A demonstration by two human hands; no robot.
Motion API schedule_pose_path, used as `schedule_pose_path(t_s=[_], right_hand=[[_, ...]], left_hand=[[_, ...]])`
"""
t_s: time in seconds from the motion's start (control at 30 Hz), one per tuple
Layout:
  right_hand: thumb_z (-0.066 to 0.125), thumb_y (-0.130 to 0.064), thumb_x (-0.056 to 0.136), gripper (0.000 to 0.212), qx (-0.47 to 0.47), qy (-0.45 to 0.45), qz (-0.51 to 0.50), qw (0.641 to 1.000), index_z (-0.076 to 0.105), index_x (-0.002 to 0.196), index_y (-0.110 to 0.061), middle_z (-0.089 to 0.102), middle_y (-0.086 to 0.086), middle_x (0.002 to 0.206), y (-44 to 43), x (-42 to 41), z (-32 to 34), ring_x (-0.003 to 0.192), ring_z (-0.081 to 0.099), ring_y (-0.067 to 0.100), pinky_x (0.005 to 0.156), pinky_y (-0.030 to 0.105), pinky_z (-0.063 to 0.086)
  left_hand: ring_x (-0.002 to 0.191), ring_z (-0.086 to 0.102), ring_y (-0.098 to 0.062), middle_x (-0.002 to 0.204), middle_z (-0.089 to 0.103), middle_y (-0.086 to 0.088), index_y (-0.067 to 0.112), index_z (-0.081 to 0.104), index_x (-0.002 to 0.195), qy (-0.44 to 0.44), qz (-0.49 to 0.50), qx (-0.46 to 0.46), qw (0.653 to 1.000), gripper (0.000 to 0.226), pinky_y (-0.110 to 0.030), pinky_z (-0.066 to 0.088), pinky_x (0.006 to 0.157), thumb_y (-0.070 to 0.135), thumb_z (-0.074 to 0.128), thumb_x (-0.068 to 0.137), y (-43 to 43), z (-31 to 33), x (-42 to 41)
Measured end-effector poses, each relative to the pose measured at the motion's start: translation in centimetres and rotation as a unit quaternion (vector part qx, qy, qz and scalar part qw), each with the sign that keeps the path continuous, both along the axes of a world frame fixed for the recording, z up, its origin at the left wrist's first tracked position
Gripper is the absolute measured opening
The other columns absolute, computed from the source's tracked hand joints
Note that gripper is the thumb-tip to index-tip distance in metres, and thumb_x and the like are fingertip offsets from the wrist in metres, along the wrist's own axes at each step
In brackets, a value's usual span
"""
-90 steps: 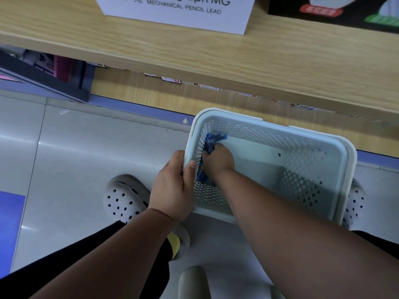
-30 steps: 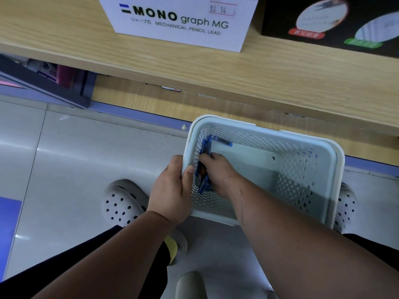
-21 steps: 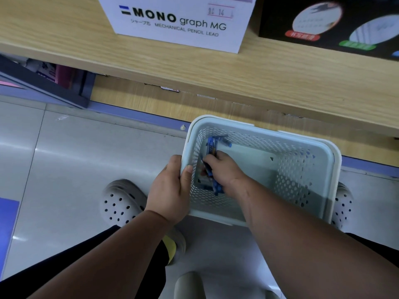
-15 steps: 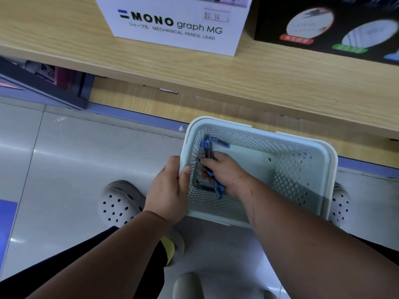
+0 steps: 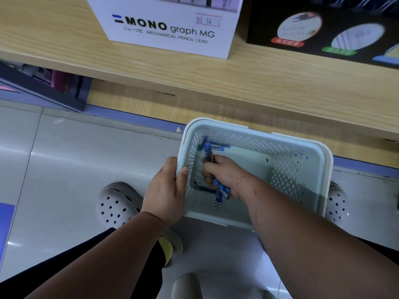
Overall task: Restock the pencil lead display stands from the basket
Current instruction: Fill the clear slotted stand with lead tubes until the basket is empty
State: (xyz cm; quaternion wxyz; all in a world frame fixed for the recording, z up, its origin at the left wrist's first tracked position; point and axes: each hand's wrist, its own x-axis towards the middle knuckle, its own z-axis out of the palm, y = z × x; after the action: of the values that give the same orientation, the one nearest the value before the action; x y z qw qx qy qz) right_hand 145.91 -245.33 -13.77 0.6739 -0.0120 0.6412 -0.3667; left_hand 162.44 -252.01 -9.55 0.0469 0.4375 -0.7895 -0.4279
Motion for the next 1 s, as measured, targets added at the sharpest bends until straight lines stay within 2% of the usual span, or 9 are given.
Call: schedule_pose_path(t_s=[0.13,0.23,0.33,0.47,0.6,0.77,0.87,0.93,1.0], right_hand=[[0.068,-0.01,0.093,0.012,0.003,0.022,0.023,0.999,0.057,0.095,-0.014,0.05,0.0,0.063,0.9,-1.0,-0.6,0.054,0.045,0.014,0.051,0.026,0.036],[0.064,-0.009,0.095,0.006,0.028,0.066,0.048,0.996,0.061,0.097,-0.014,0.052,-0.001,0.063,1.7,-2.1,-1.0,0.052,0.046,0.013,0.053,0.026,0.038],[0.057,-0.006,0.096,0.008,0.031,0.047,0.017,0.998,0.058,0.095,-0.013,0.048,0.0,0.062,2.2,-2.9,-1.4,0.052,0.042,0.014,0.054,0.027,0.036],[0.057,-0.006,0.097,0.009,0.05,0.015,-0.021,0.998,0.055,0.098,-0.014,0.047,0.0,0.06,2.9,-3.3,-1.5,0.05,0.043,0.014,0.048,0.026,0.043],[0.058,-0.007,0.097,0.009,0.067,0.036,-0.017,0.997,0.055,0.101,-0.015,0.047,0.002,0.065,4.5,-3.8,-1.4,0.05,0.044,0.013,0.045,0.025,0.037],[0.056,-0.005,0.096,0.011,0.041,0.069,0.017,0.997,0.054,0.102,-0.015,0.045,0.002,0.065,5.9,-5.2,1.1,0.052,0.041,0.014,0.045,0.025,0.034],[0.055,-0.005,0.096,0.012,0.023,0.098,0.036,0.994,0.053,0.101,-0.016,0.045,0.0,0.064,6.8,-5.9,3.6,0.052,0.039,0.014,0.044,0.024,0.033],[0.054,-0.004,0.096,0.013,0.003,0.115,0.029,0.993,0.052,0.1,-0.017,0.044,0.0,0.063,7.6,-6.0,5.3,0.05,0.038,0.014,0.045,0.024,0.03],[0.053,-0.004,0.096,0.013,-0.014,0.139,0.019,0.99,0.052,0.1,-0.016,0.043,0.001,0.063,8.9,-6.2,6.9,0.048,0.039,0.014,0.044,0.024,0.029]], left_hand=[[0.067,0.054,-0.025,0.075,0.058,-0.002,0.016,0.047,0.101,0.006,0.001,-0.002,1.0,0.032,-0.042,0.043,0.058,0.045,0.034,0.098,-0.1,0.0,0.0],[0.067,0.054,-0.025,0.074,0.057,0.0,0.019,0.045,0.098,0.007,0.001,-0.003,1.0,0.03,-0.04,0.04,0.057,0.047,0.033,0.098,-0.1,0.0,0.1],[0.067,0.053,-0.023,0.072,0.055,0.004,0.023,0.043,0.096,0.01,-0.001,-0.006,1.0,0.025,-0.036,0.033,0.056,0.046,0.033,0.099,-0.2,0.0,0.2],[0.067,0.054,-0.024,0.073,0.056,0.002,0.019,0.044,0.097,0.009,0.0,-0.004,1.0,0.03,-0.039,0.038,0.057,0.047,0.033,0.098,-0.3,0.0,0.2],[0.067,0.054,-0.026,0.073,0.057,-0.001,0.017,0.044,0.099,-0.007,-0.011,-0.007,1.0,0.036,-0.042,0.043,0.059,0.05,0.03,0.098,-0.3,0.2,0.2],[0.084,0.057,-0.026,0.101,0.059,-0.005,0.014,0.049,0.117,-0.022,0.003,-0.055,0.998,0.044,-0.036,0.041,0.069,0.05,0.043,0.095,-0.3,0.5,0.1],[0.088,0.056,-0.025,0.108,0.057,-0.01,0.007,0.054,0.121,-0.005,0.02,-0.161,0.987,0.049,-0.037,0.045,0.074,0.045,0.056,0.09,-0.8,2.4,-0.9],[0.087,0.058,-0.032,0.103,0.06,-0.015,0.007,0.058,0.112,0.021,-0.052,-0.252,0.966,0.034,-0.04,0.048,0.074,0.032,0.06,0.09,-1.3,3.6,-2.6],[0.083,0.062,-0.036,0.098,0.064,-0.014,0.008,0.063,0.103,0.037,-0.213,-0.282,0.935,0.021,-0.041,0.052,0.07,0.023,0.057,0.089,-1.7,4.0,-4.6]])
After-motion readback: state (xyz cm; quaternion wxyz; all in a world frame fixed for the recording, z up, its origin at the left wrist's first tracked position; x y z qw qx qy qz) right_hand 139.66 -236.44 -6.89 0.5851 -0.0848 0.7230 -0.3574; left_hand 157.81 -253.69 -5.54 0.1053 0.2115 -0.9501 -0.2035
